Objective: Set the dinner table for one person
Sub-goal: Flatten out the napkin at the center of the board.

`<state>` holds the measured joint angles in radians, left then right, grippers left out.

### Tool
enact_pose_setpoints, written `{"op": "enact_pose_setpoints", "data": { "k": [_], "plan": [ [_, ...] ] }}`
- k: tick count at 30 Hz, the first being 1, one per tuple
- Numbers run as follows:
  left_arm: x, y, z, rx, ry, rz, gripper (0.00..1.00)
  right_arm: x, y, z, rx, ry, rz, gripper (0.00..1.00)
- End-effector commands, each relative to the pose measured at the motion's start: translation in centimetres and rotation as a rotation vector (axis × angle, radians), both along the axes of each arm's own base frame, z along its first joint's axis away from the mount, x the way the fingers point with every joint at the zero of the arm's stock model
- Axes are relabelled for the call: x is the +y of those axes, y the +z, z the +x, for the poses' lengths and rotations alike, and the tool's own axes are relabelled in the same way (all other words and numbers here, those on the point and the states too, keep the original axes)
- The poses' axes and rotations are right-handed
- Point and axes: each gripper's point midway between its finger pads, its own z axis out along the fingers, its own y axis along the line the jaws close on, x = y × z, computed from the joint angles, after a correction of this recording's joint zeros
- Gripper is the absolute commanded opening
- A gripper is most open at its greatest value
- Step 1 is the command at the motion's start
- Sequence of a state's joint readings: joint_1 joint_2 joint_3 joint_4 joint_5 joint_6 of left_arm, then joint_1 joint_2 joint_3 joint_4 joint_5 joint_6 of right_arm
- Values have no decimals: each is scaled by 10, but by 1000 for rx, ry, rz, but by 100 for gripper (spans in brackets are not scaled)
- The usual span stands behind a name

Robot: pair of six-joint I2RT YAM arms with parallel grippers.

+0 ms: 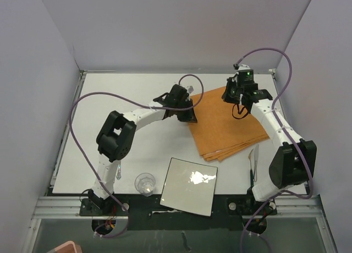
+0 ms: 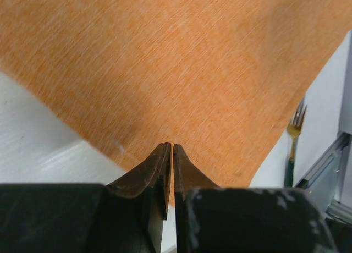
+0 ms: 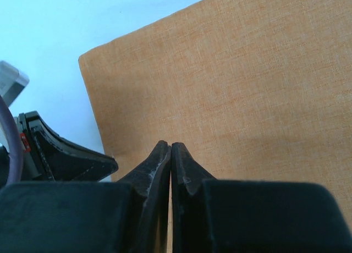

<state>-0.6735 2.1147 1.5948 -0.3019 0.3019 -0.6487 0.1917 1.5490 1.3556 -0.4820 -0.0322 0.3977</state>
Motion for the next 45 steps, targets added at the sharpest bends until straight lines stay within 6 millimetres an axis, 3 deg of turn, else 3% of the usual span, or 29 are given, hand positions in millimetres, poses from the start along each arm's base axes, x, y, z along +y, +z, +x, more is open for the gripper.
{"op": "enact_pose_setpoints", "data": {
  "k": [1, 5, 9, 13, 15, 19, 25, 32, 40, 45],
  "plan": [
    [-37, 37, 25, -60, 1, -154, 6, 0, 25, 3, -75, -18, 7, 0],
    [-47, 13, 31, 6, 23, -161, 5, -1, 45, 5, -115, -57, 63, 0],
    [-46, -31, 13, 145, 65, -131, 2, 3, 76, 9, -195, -90, 142, 0],
    [-21, -77, -15, 301, 178, -51, 0, 6, 104, 9, -259, -85, 180, 0],
    [-11, -87, -23, 343, 213, -18, 0, 8, 113, 8, -283, -80, 195, 0],
    [22, -99, -18, 348, 272, 177, 0, 10, 126, 5, -315, -65, 212, 0],
    [82, -107, 10, 289, 300, 478, 0, 12, 128, 3, -311, -57, 221, 0],
    [129, -99, 49, 179, 250, 707, 0, 16, 122, 1, -293, -42, 225, 0],
    [209, -80, 89, 120, 354, 824, 0, 24, 109, 0, -256, -29, 227, 0],
    [235, -66, 95, 78, 388, 841, 0, 29, 88, 1, -206, 1, 195, 0]
  ]
}}
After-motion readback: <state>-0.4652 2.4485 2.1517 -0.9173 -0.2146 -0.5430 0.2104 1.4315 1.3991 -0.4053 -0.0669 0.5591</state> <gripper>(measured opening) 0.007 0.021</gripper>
